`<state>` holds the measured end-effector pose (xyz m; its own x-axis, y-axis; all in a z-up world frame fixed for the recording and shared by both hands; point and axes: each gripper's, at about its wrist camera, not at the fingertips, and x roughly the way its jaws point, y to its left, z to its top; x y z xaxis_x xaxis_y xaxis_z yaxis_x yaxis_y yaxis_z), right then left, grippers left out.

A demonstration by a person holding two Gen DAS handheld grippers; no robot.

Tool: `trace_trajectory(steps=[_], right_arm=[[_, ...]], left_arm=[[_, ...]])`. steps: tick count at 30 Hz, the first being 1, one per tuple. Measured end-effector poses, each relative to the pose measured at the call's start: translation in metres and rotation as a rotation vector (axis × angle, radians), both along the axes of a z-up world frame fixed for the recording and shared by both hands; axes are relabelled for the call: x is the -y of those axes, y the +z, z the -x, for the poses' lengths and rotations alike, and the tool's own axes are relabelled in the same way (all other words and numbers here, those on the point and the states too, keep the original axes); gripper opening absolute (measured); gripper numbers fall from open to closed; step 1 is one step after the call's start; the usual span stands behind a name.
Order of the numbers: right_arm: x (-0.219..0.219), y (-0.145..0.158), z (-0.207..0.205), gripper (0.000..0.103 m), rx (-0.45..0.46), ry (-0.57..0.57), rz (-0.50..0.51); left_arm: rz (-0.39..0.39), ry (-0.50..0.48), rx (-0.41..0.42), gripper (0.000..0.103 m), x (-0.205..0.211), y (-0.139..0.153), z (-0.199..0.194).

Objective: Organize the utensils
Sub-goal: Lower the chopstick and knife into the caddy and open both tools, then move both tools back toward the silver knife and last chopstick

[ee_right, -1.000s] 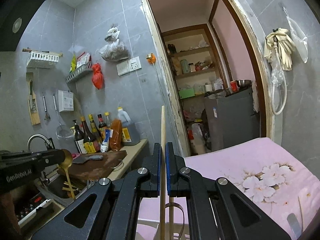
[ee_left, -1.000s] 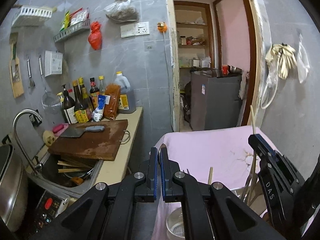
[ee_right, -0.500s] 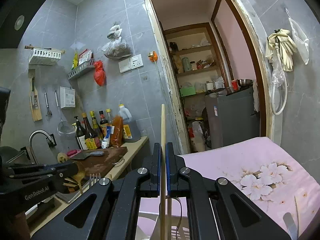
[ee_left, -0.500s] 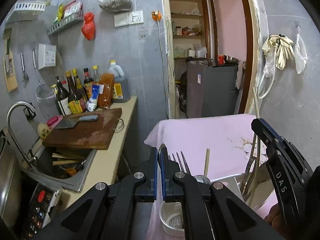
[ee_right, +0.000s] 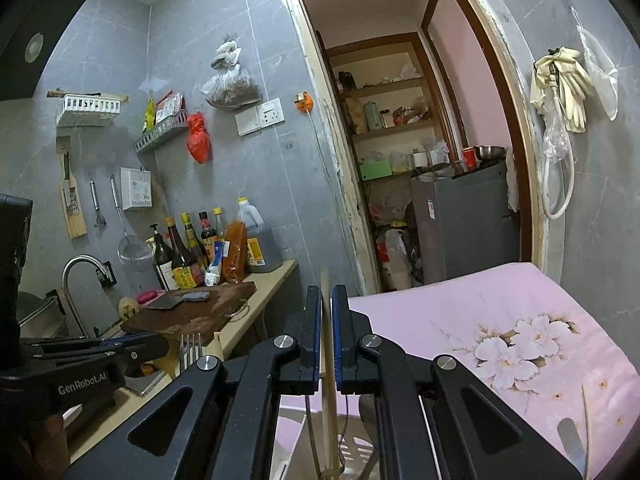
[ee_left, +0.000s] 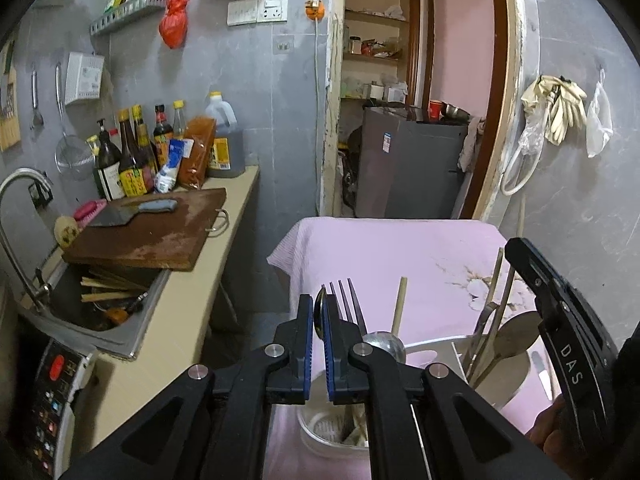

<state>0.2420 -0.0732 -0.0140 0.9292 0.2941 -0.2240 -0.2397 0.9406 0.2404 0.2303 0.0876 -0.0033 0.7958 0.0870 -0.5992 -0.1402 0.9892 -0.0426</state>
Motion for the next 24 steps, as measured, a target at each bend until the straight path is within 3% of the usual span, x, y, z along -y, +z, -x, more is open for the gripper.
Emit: trace_trajectory(steps=[2,5,7,9,11,16,24], right_arm=[[0.003,0.000,0.001,0.007,-0.006,-0.001,0.000],[0.007,0.002,0.004,0.021,-0.012,-0.008,0.003],[0.010,0.004,0.006,0.032,-0.011,-0.015,0.003],[0.015,0.007,0.009,0.032,-0.007,-0.020,0.005],[0.019,0.011,0.011,0.035,-0.007,-0.028,0.013],[0.032,0.021,0.017,0.057,-0.003,-0.053,0.018],[0.058,0.041,0.030,0.087,-0.005,-0.108,0.048]], left_arm=[[0.031,-0.003,-0.001,0.006,-0.003,-0.001,0.000],[0.073,-0.003,0.003,0.009,-0.007,-0.002,0.002],[0.098,-0.011,0.008,0.016,-0.008,-0.002,0.002],[0.121,-0.016,0.029,0.026,-0.009,-0.001,0.005],[0.130,-0.014,0.049,0.030,-0.008,0.001,0.008],[0.121,-0.020,0.082,0.041,0.000,0.008,0.010],[0.098,-0.004,0.164,0.082,0.019,0.022,0.021]])
